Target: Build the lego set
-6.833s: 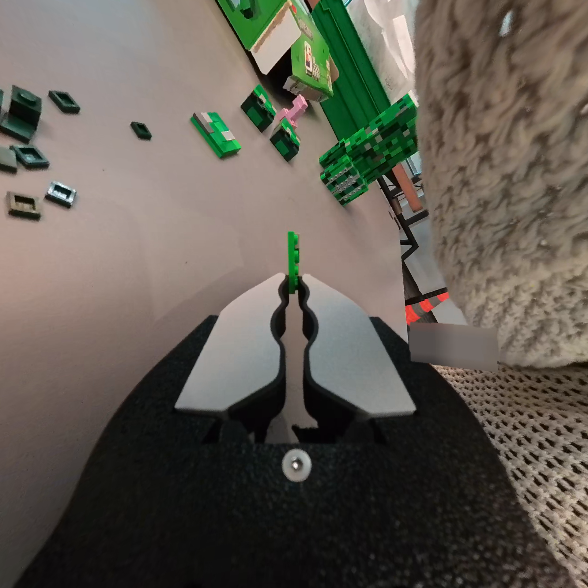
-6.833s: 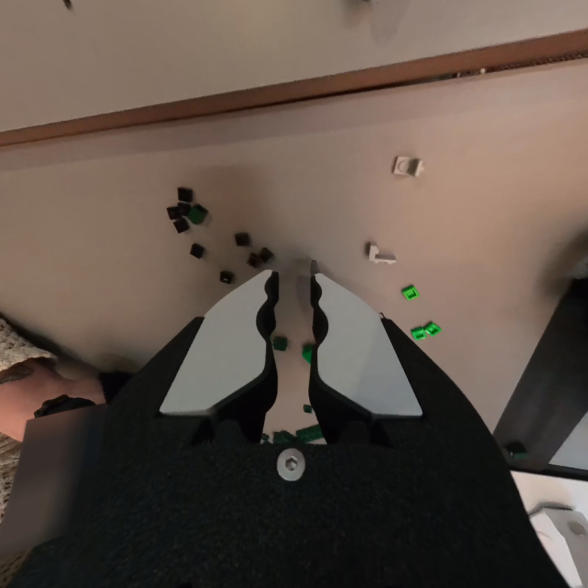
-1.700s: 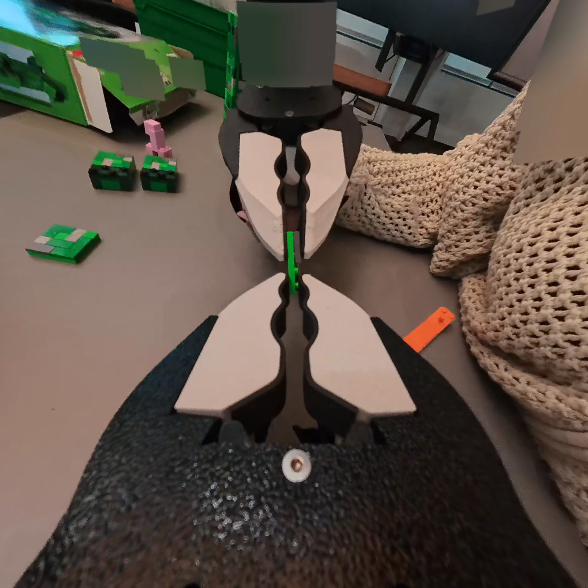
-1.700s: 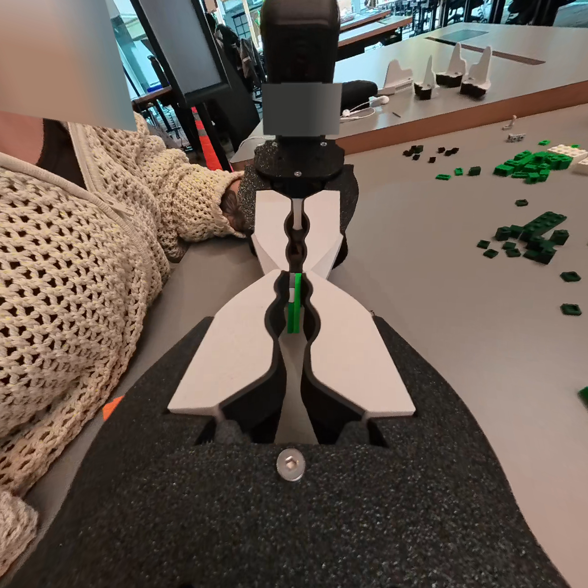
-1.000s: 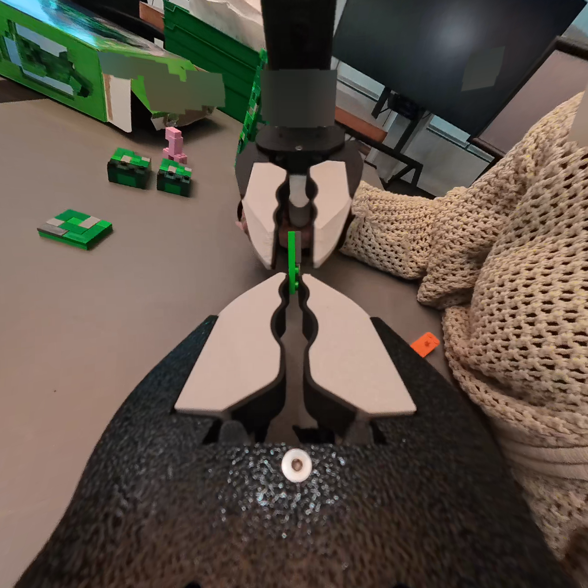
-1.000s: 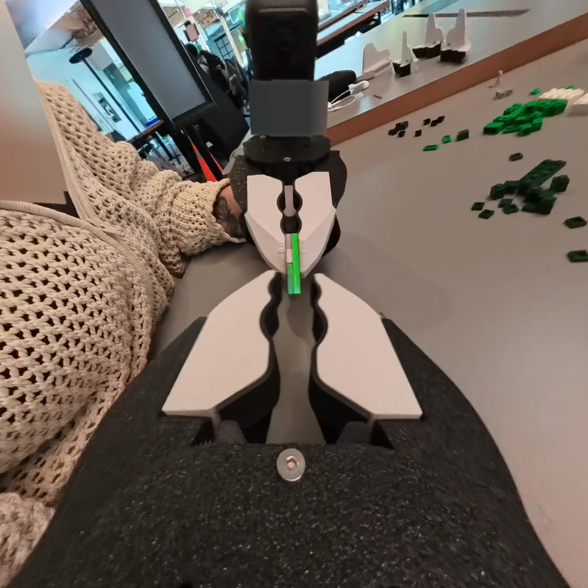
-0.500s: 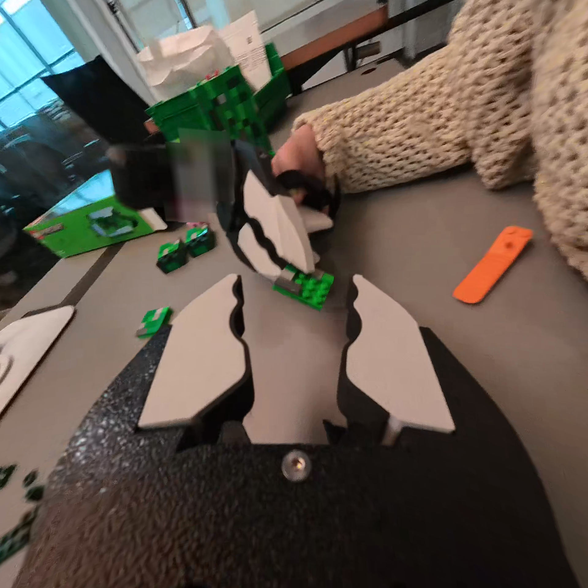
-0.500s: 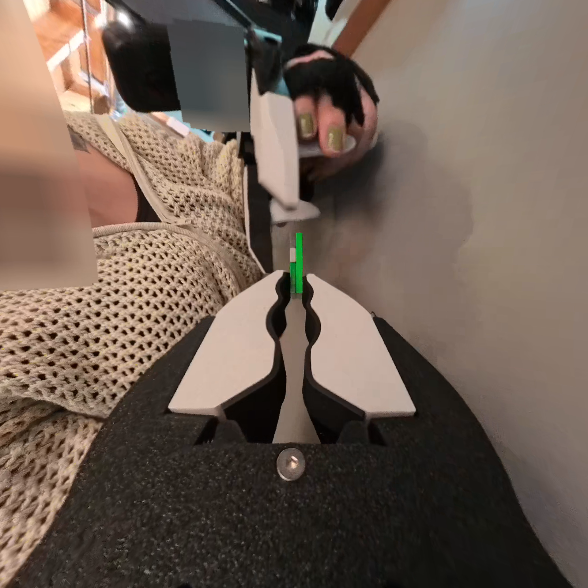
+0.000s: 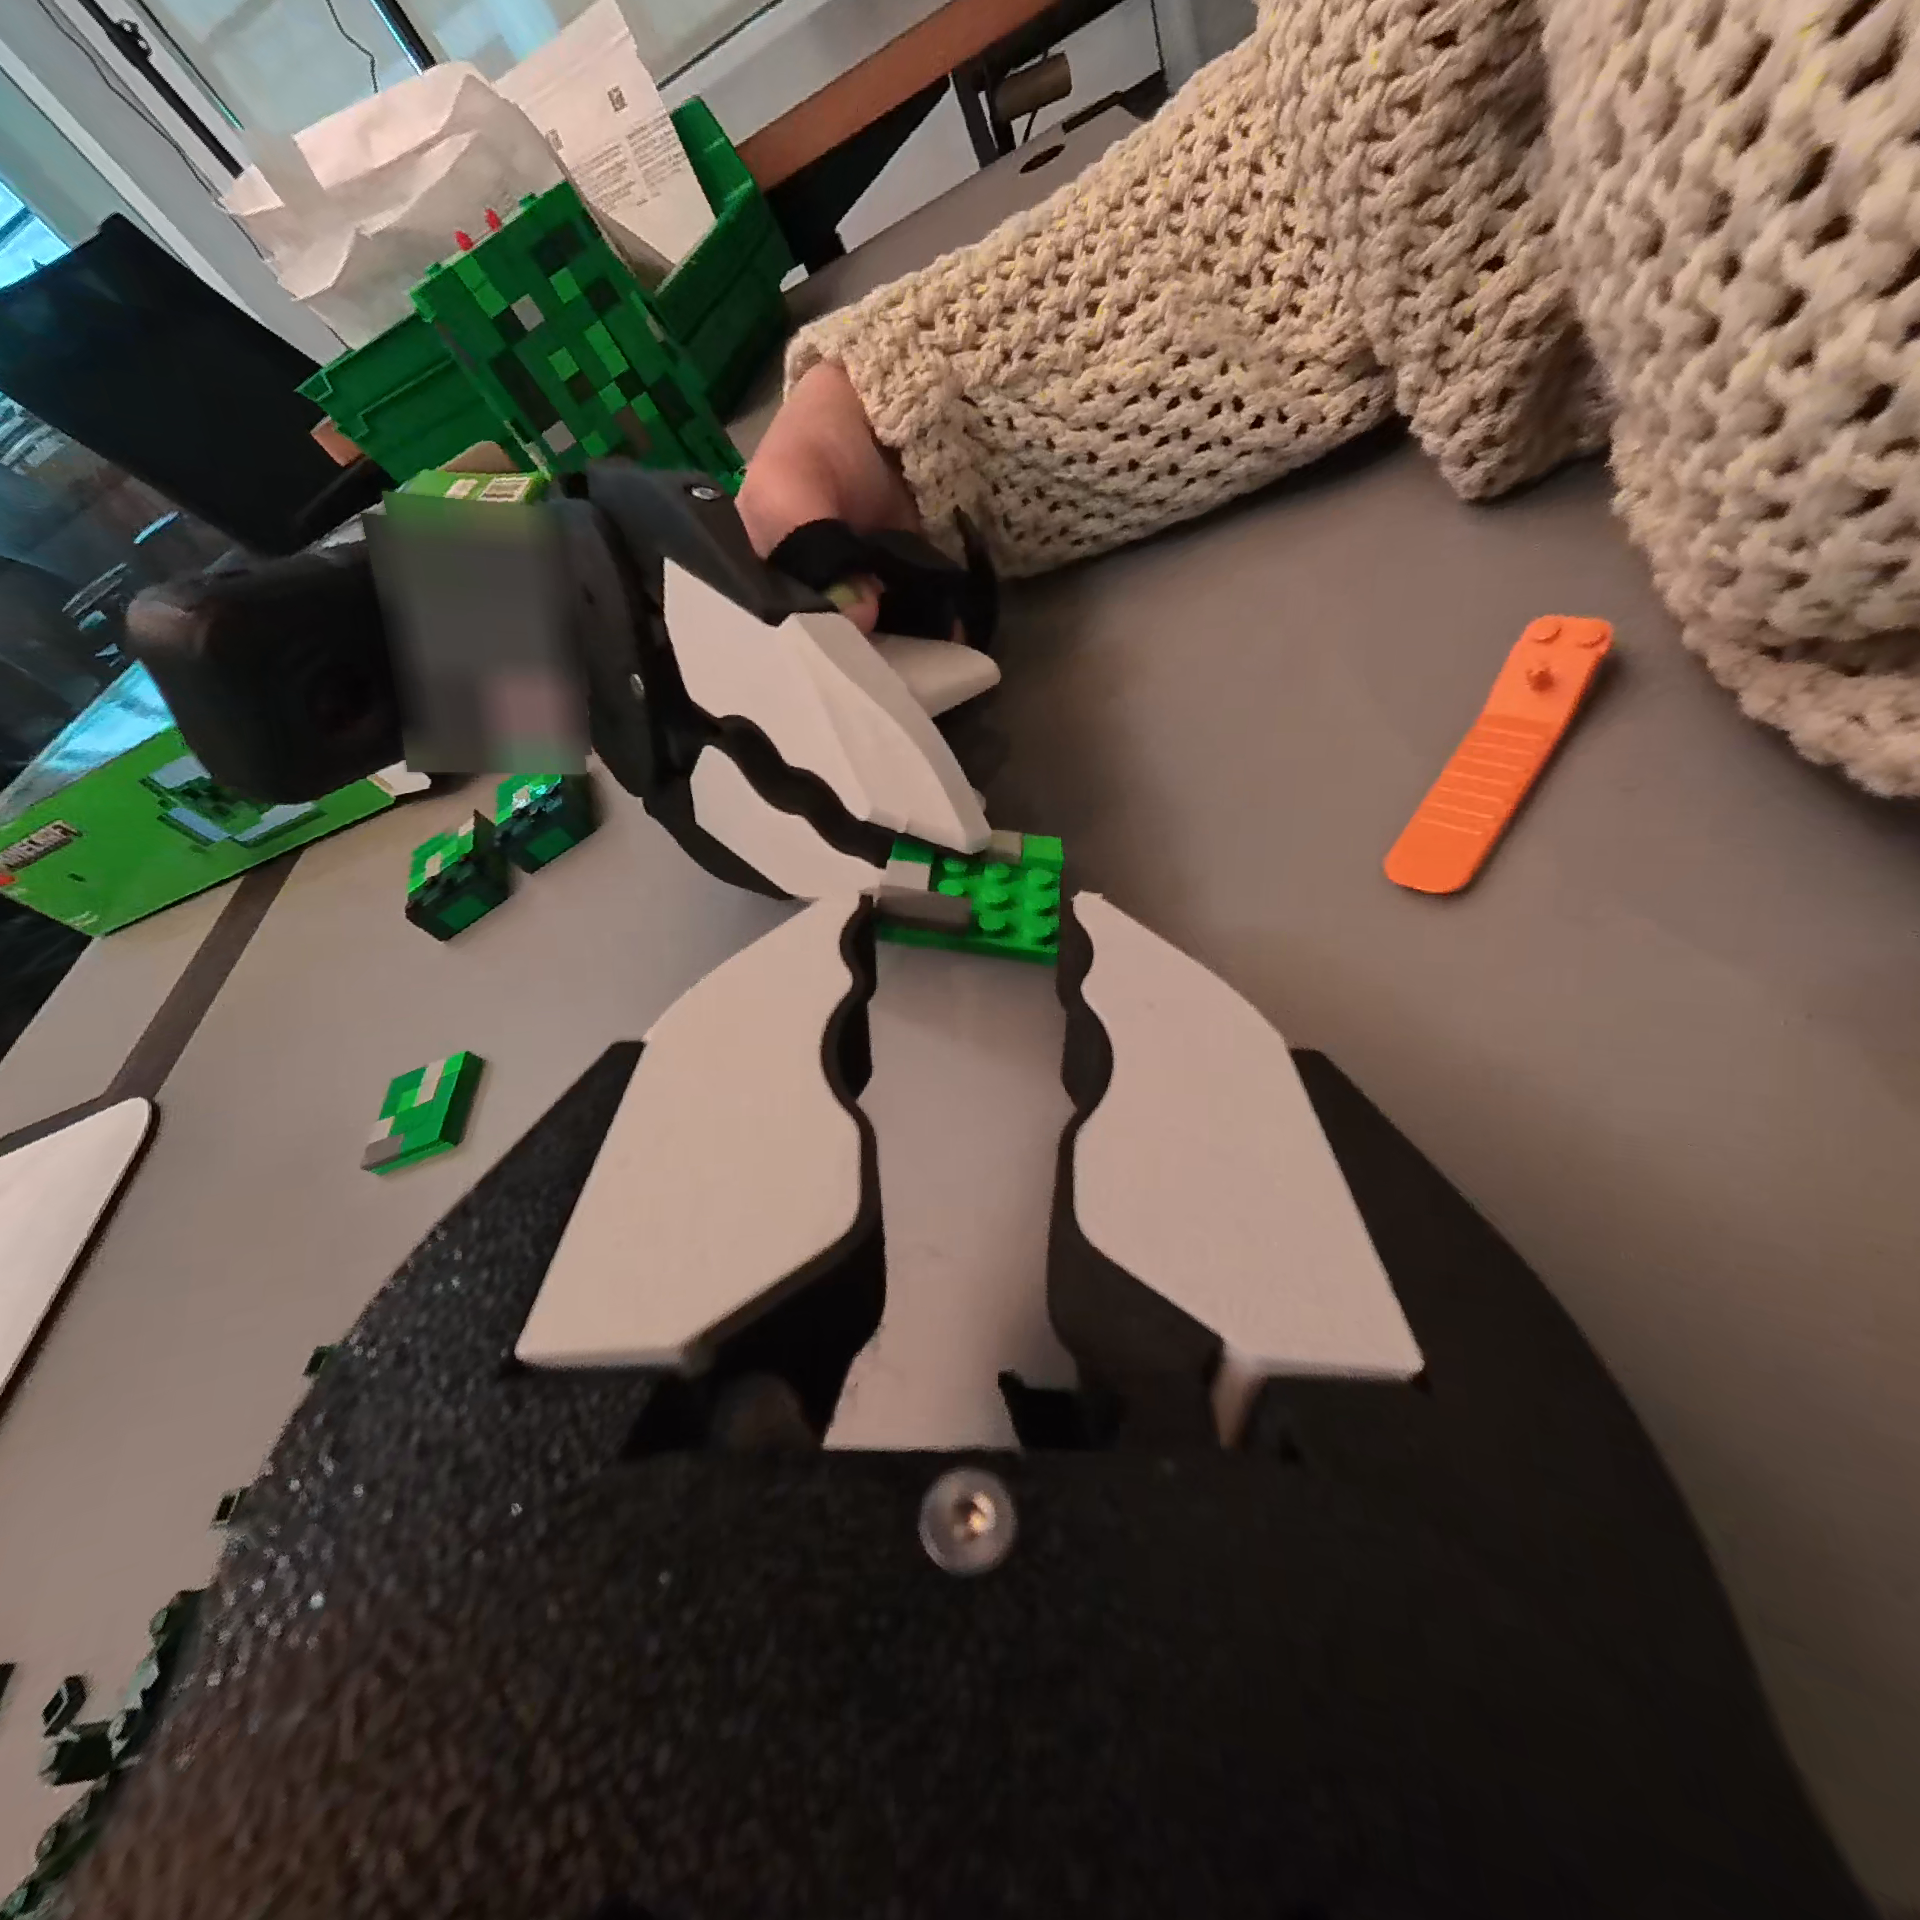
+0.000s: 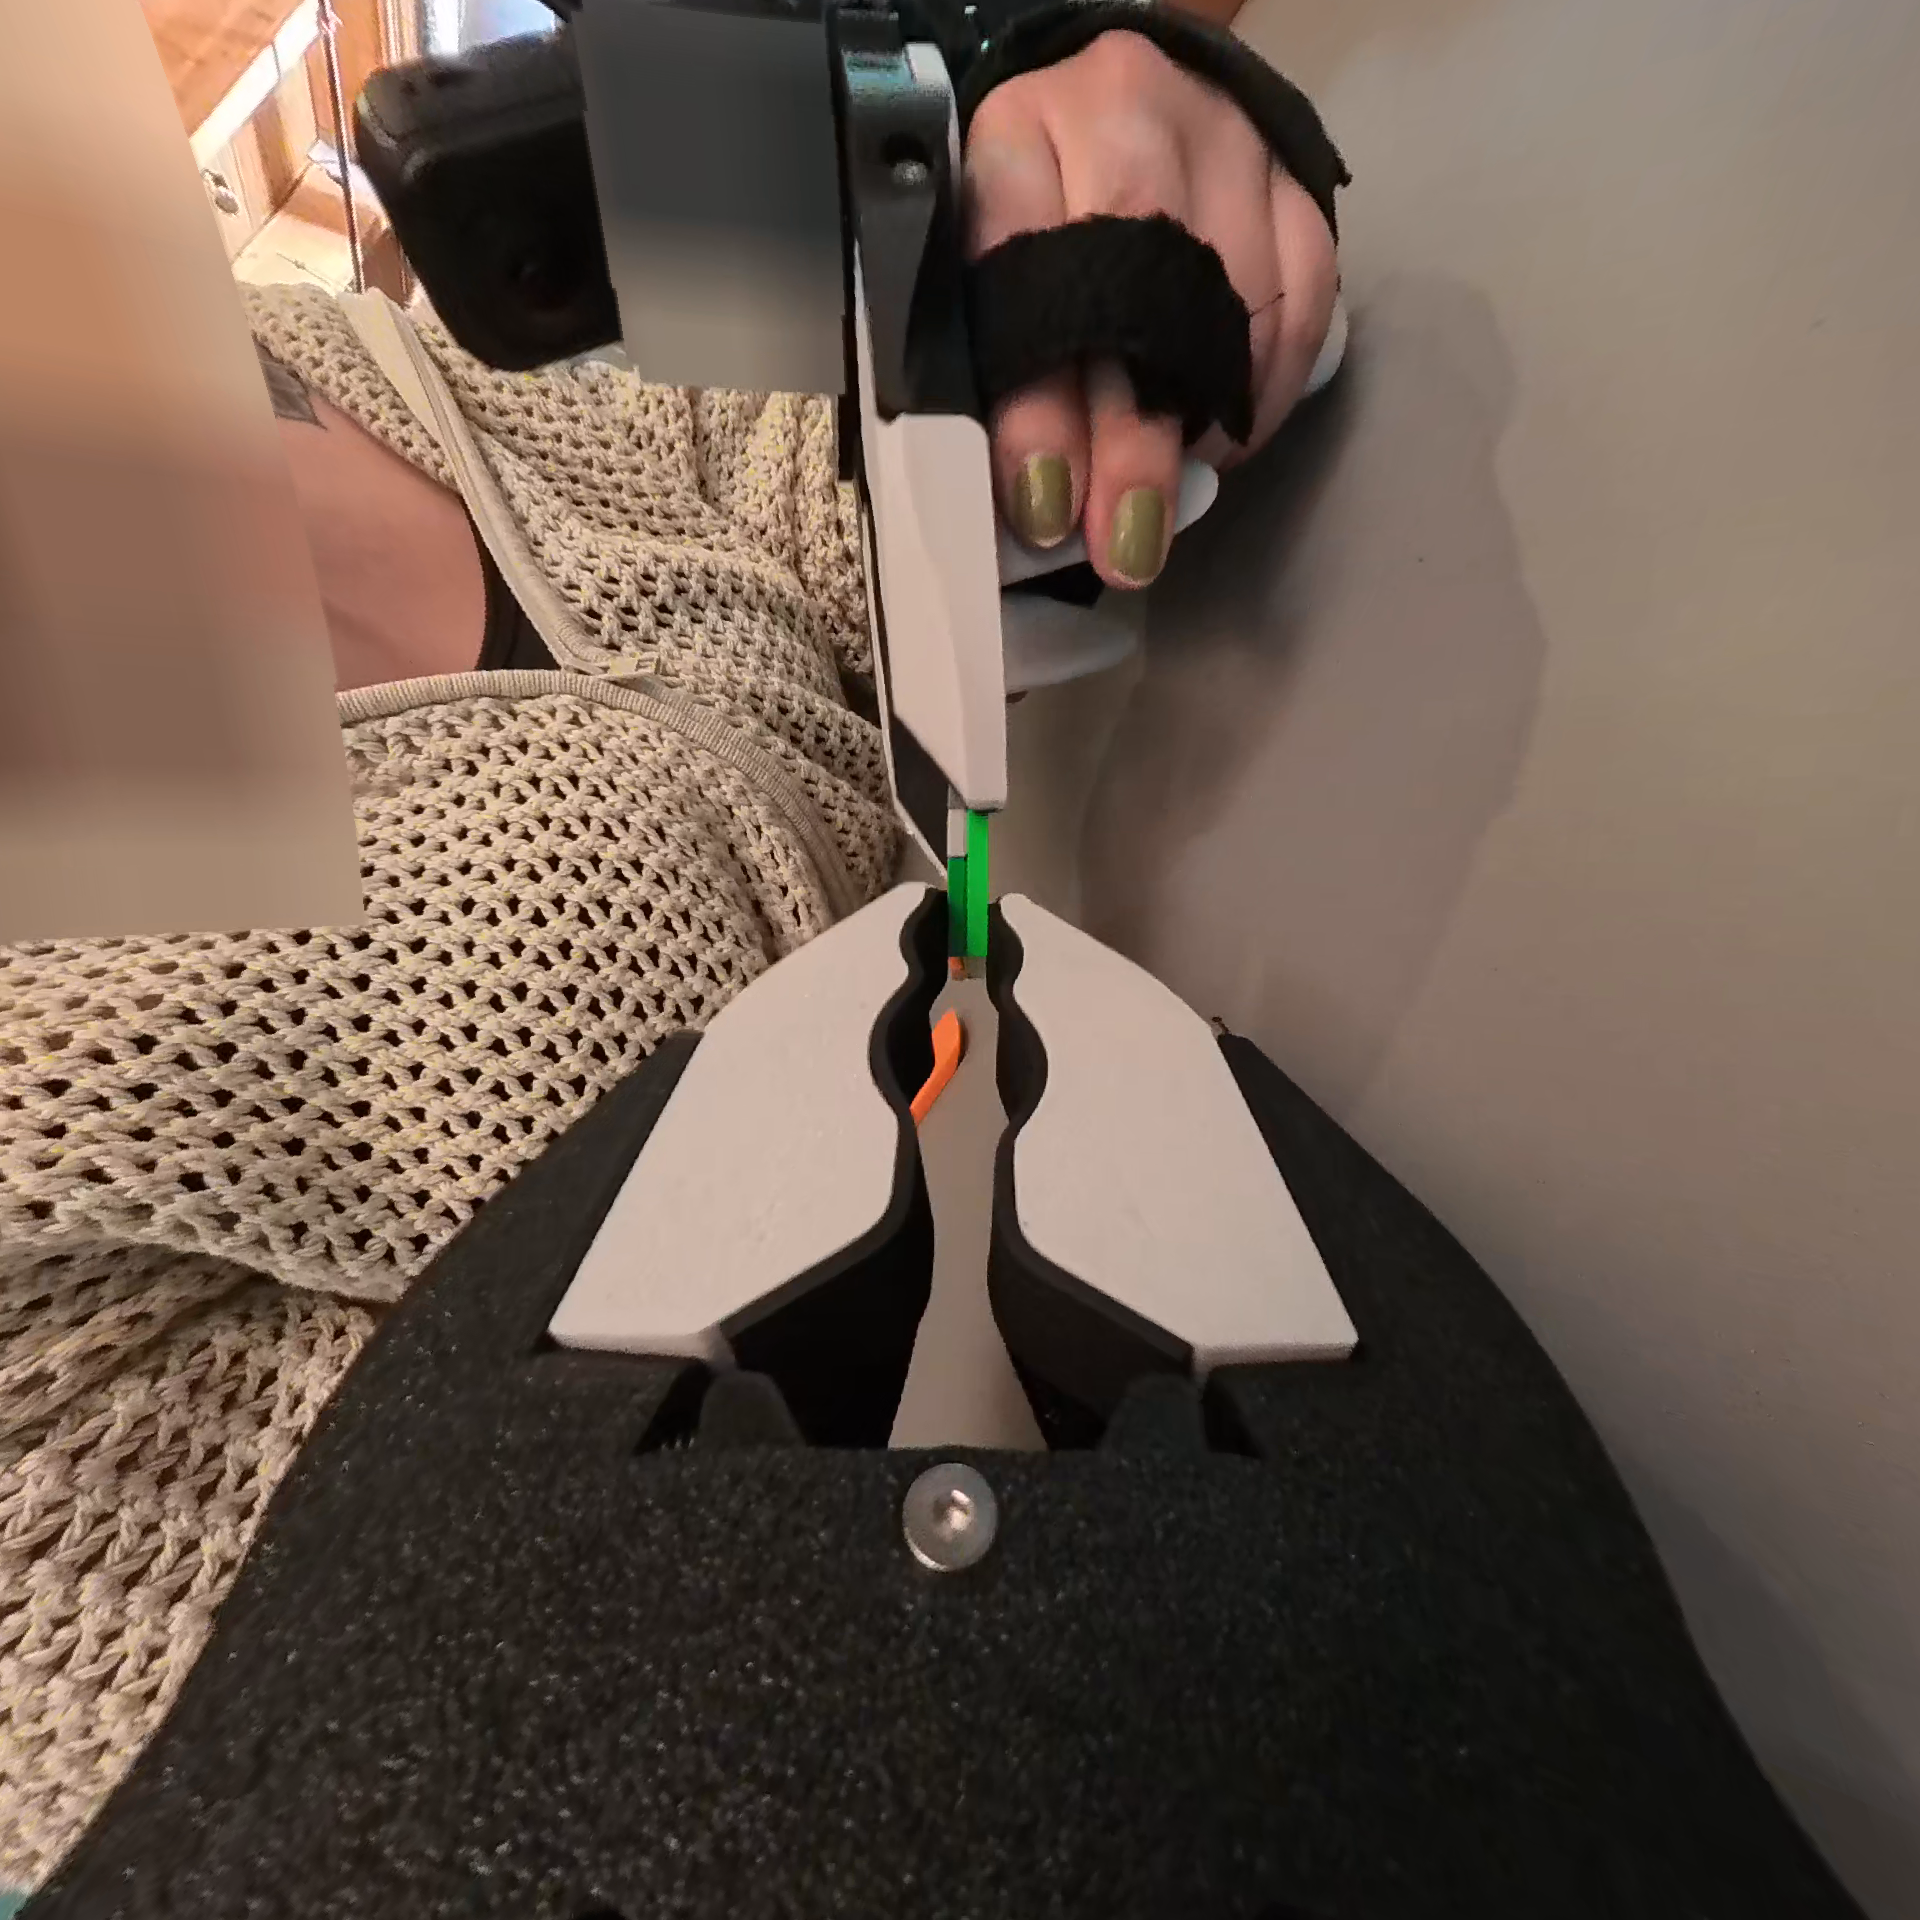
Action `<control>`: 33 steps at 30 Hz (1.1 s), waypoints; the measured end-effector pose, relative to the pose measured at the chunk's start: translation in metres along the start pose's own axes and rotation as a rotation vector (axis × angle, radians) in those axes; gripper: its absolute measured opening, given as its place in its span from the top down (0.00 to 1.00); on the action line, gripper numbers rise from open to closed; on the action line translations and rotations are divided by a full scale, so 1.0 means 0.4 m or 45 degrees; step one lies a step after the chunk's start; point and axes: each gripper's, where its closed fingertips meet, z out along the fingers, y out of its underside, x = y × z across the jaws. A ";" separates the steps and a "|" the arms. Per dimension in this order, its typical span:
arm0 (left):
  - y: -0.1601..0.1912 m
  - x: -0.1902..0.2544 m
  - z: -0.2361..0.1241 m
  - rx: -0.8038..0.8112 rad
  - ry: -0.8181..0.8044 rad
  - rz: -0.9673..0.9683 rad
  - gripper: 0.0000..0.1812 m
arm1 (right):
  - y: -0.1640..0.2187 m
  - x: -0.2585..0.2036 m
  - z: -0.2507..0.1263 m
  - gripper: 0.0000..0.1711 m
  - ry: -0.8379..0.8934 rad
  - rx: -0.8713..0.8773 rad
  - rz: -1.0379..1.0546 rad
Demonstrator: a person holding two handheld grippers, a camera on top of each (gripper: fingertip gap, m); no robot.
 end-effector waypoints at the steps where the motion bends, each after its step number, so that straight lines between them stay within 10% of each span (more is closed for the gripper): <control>1: 0.002 -0.006 -0.001 -0.004 -0.017 -0.004 0.82 | -0.007 0.001 -0.002 0.96 0.009 0.025 -0.010; 5: 0.022 -0.063 -0.025 -0.028 -0.159 -0.082 0.82 | -0.073 -0.009 -0.044 0.79 0.042 0.273 -0.159; 17: 0.108 -0.218 -0.151 -0.005 -0.453 -0.525 0.82 | -0.184 0.082 -0.126 0.85 0.766 0.475 -0.703; 26: 0.057 -0.183 -0.137 0.131 -0.335 -0.417 0.82 | -0.371 0.156 -0.159 0.85 1.054 0.087 -0.957; 33: 0.033 -0.168 -0.130 0.196 -0.286 -0.406 0.82 | -0.542 0.275 -0.014 0.84 0.896 -0.399 -1.091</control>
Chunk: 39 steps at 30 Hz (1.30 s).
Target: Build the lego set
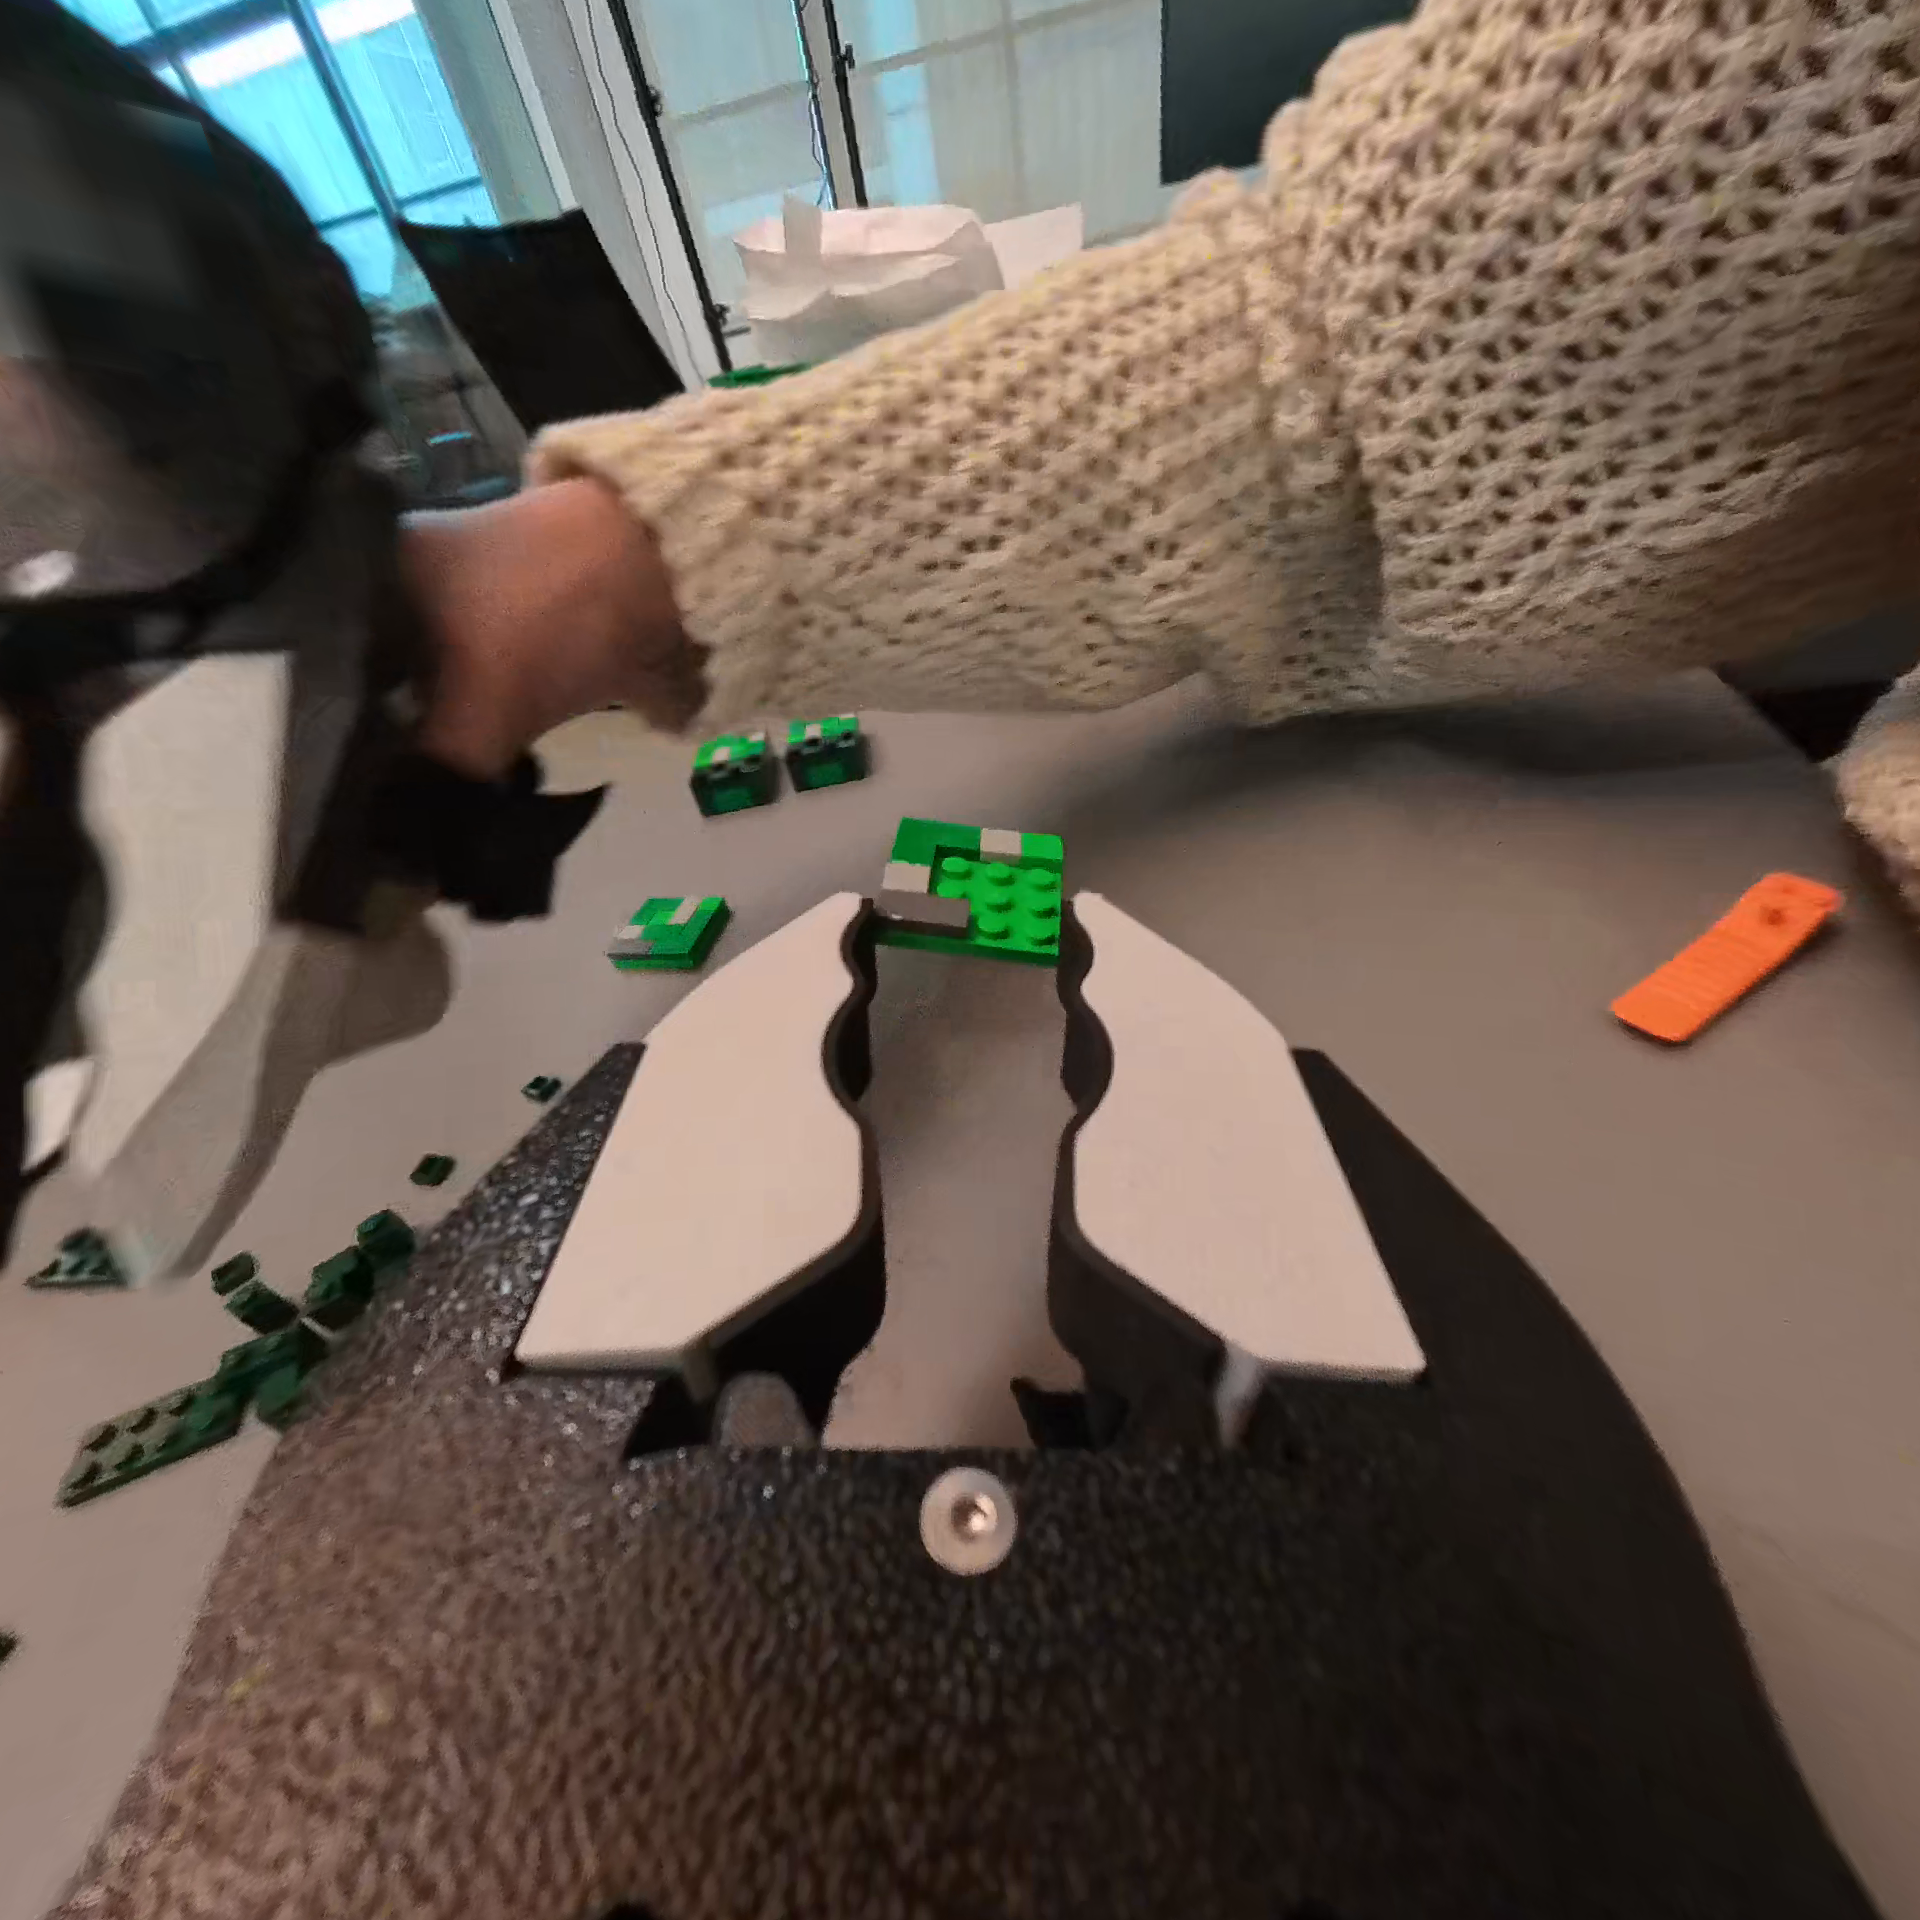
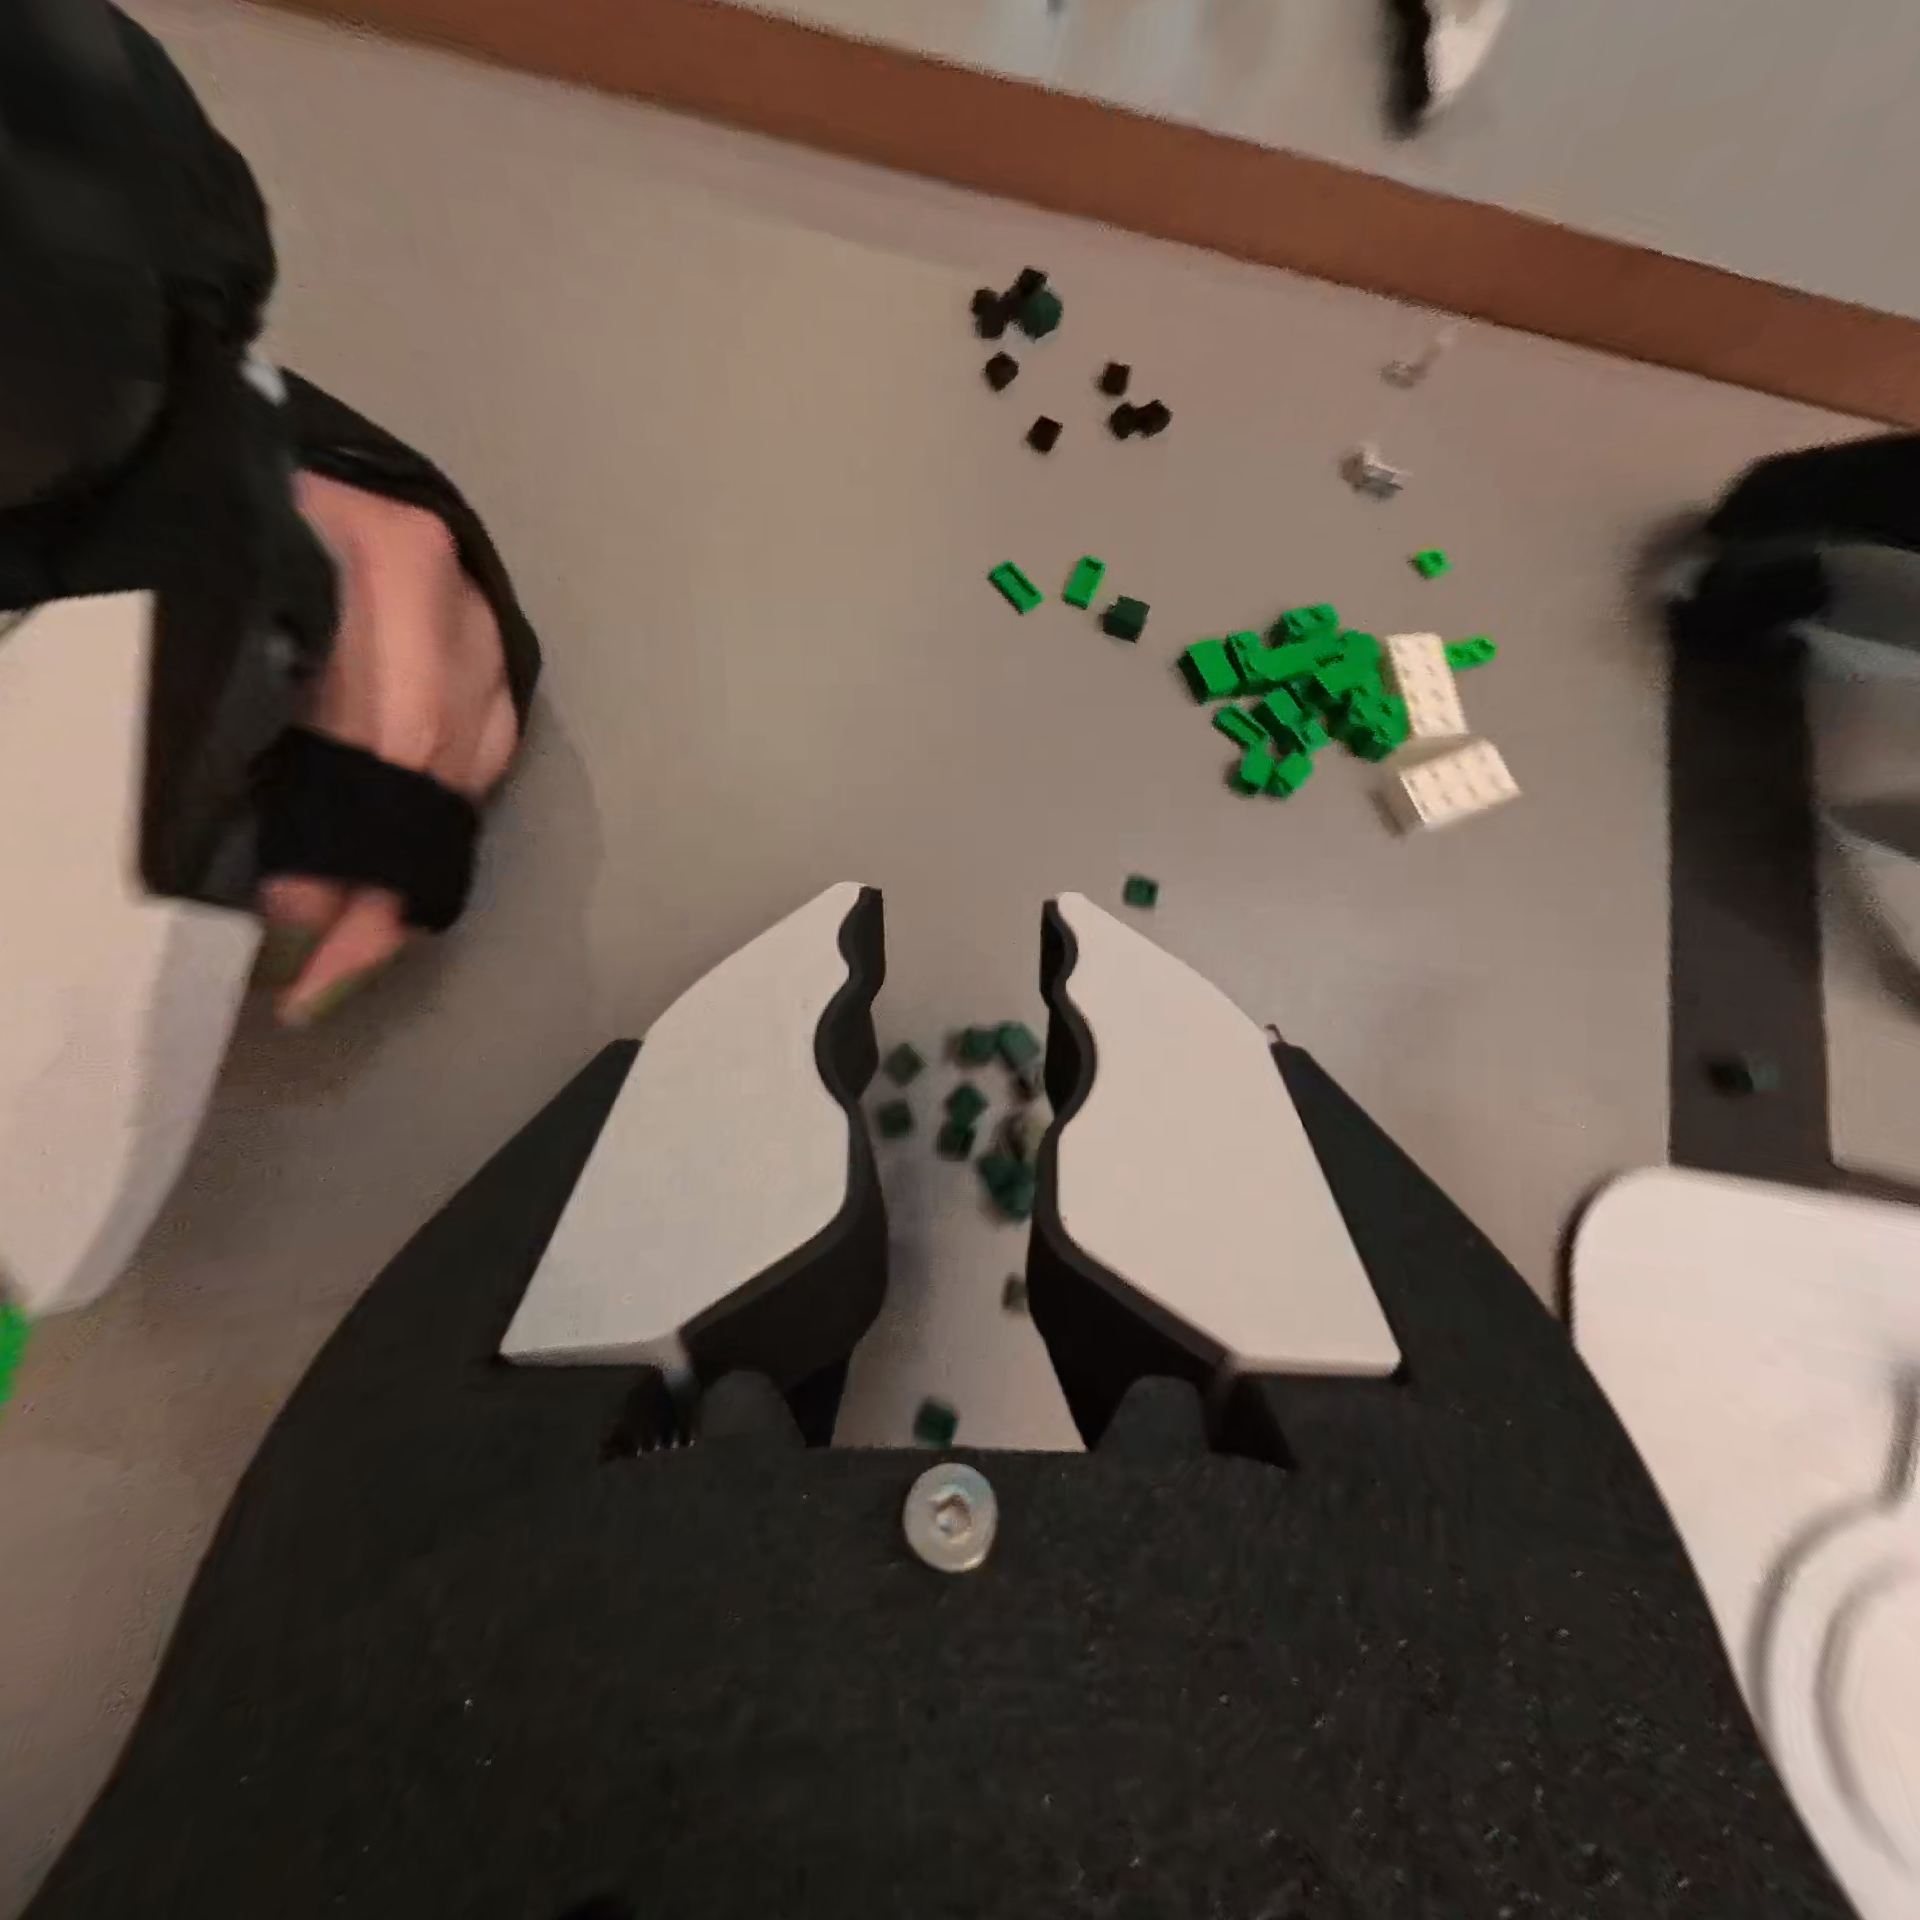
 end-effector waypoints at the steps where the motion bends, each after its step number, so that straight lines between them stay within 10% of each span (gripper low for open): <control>1: -0.002 -0.003 -0.001 0.008 -0.003 -0.012 0.82 | -0.007 0.011 0.033 0.83 -0.045 -0.065 -0.036; 15: 0.017 0.004 0.013 -0.073 -0.008 0.033 0.82 | 0.034 0.184 0.203 0.89 -0.173 -0.652 -0.126; 39: 0.024 0.008 0.019 -0.102 -0.009 0.053 0.82 | -0.072 0.036 0.328 0.93 -0.470 -0.443 -0.398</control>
